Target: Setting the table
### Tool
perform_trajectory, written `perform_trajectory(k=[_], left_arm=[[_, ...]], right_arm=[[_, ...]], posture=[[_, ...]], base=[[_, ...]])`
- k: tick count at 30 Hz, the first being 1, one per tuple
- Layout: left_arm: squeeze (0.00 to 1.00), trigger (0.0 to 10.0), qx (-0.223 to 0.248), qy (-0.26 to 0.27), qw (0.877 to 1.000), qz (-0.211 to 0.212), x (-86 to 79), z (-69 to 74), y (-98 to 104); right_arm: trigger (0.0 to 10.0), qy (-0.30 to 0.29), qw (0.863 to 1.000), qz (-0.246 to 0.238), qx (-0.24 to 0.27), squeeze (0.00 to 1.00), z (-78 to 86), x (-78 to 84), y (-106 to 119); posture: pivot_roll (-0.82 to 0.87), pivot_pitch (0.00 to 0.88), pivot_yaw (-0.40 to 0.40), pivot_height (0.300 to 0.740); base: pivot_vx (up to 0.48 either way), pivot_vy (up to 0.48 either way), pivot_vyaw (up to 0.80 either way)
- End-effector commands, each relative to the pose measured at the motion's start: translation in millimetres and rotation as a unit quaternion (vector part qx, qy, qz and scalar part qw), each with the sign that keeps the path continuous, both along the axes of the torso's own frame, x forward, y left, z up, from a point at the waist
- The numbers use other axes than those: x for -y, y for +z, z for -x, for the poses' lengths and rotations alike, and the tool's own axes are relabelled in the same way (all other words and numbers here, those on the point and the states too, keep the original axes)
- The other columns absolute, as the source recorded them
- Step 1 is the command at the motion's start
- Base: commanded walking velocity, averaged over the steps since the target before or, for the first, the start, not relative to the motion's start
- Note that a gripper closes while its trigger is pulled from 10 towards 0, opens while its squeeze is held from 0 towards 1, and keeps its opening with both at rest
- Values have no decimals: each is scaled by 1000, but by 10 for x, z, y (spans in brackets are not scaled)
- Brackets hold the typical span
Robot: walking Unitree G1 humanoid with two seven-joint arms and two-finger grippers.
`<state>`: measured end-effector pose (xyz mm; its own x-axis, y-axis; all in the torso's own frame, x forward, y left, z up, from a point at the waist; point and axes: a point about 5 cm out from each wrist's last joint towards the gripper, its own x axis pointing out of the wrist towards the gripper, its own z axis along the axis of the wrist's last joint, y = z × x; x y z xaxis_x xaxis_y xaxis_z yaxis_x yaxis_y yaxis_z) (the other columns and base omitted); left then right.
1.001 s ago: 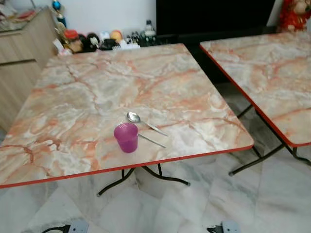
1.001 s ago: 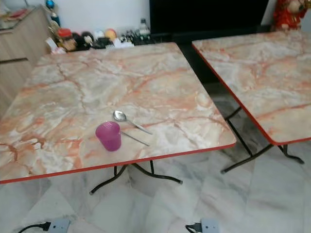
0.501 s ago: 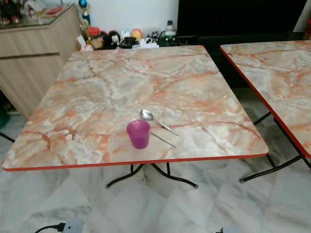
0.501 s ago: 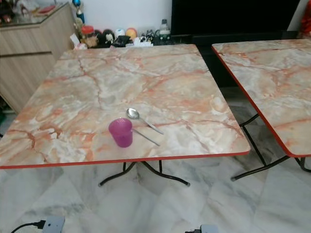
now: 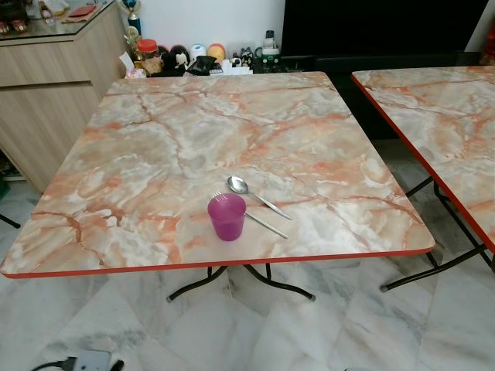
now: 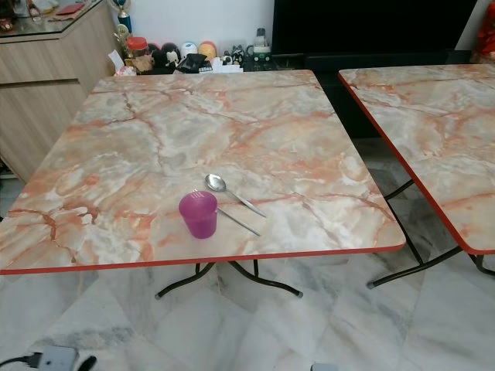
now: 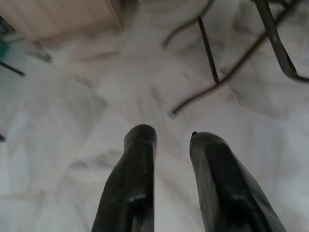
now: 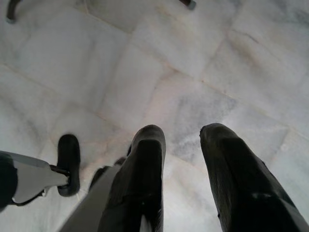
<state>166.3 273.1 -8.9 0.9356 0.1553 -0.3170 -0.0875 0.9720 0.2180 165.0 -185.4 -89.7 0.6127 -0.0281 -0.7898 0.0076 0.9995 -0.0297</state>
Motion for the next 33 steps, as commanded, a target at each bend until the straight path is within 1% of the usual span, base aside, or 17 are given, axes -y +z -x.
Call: perform_trajectory(k=[1, 2, 4, 6, 8, 9, 10, 13, 15, 17, 18, 19, 20, 22, 23, 26, 33], left_arm=[[0, 10000, 40, 20, 999, -10, -103, 36, 209], [0, 10000, 40, 20, 999, -10, -103, 36, 209], [0, 10000, 85, 57, 995, -13, -156, -8, 433], [0, 10000, 157, 103, 982, -38, -260, -148, 747], [0, 10000, 238, 128, 961, -67, -312, -356, 1137], [0, 10000, 272, 119, 951, -87, -298, -481, 1334], [0, 10000, 272, 119, 951, -87, -298, -481, 1334], [0, 10000, 338, 80, 930, -117, -191, -752, 1753], [0, 10000, 353, 2, 928, -116, 26, -944, 1908], [0, 10000, 351, -63, 926, -124, 218, -1040, 1980], [0, 10000, 351, -63, 926, -124, 218, -1040, 1980], [0, 10000, 325, -118, 934, -87, 431, -1132, 1942], [0, 10000, 325, -118, 934, -87, 431, -1132, 1942], [0, 10000, 297, -152, 942, -27, 614, -1186, 1866], [0, 10000, 297, -152, 942, -27, 614, -1186, 1866], [0, 10000, 262, -195, 945, 24, 908, -1193, 1699], [0, 10000, 266, -160, 948, 69, 943, -1264, 1791]], right_arm=[[10000, 1, 1000, 1, -17, 0, 80, 9, -37], [10000, 1, 1000, 1, -17, 0, 80, 9, -37], [10000, 5, 1000, 2, -17, 0, 62, 0, -31], [10000, 6, 1000, 2, -15, 0, 51, 8, -26], [10000, 9, 1000, 4, -15, 0, 54, 22, -24], [10000, 11, 1000, 4, -15, 0, 55, 24, -24], [10000, 11, 1000, 4, -15, 0, 55, 24, -24], [10000, 10, 1000, 3, -12, 0, 50, 32, -20], [10000, 6, 1000, 4, -11, 0, 56, 33, -22], [10000, 6, 1000, 4, -12, 0, 64, 30, -25], [10000, 6, 1000, 4, -12, 0, 64, 30, -25], [10000, 6, 1000, 5, -14, 0, 73, 24, -30], [10000, 6, 1000, 5, -14, 0, 73, 24, -30], [10000, 6, 1000, 5, -15, 0, 79, 18, -34], [10000, 6, 1000, 5, -15, 0, 79, 18, -34], [10000, 0, 1000, 3, -16, 0, 88, 16, -38], [10000, 0, 1000, 4, -14, 0, 75, 20, -32]], posture=[[104, 124, -1, 740], [104, 124, -1, 740], [108, 123, -3, 740], [116, 121, -8, 740], [122, 114, -11, 740], [113, 106, -8, 740], [113, 106, -8, 740], [103, 98, -6, 740], [96, 89, 1, 740], [90, 87, 3, 740], [90, 87, 3, 740], [82, 84, 4, 740], [82, 84, 4, 740], [81, 78, 5, 740], [81, 78, 5, 740], [67, 69, 11, 740], [72, 88, 1, 740]], base=[[0, 0, 0], [0, 0, 0], [0, 0, 0], [0, 0, 0], [0, 0, 0], [0, 0, 0], [0, 0, 0], [0, 0, 0], [0, 0, 0], [0, 0, 0], [0, 0, 0], [0, 0, 0], [0, 0, 0], [0, 0, 0], [0, 0, 0], [0, 0, 0], [0, 0, 0]])
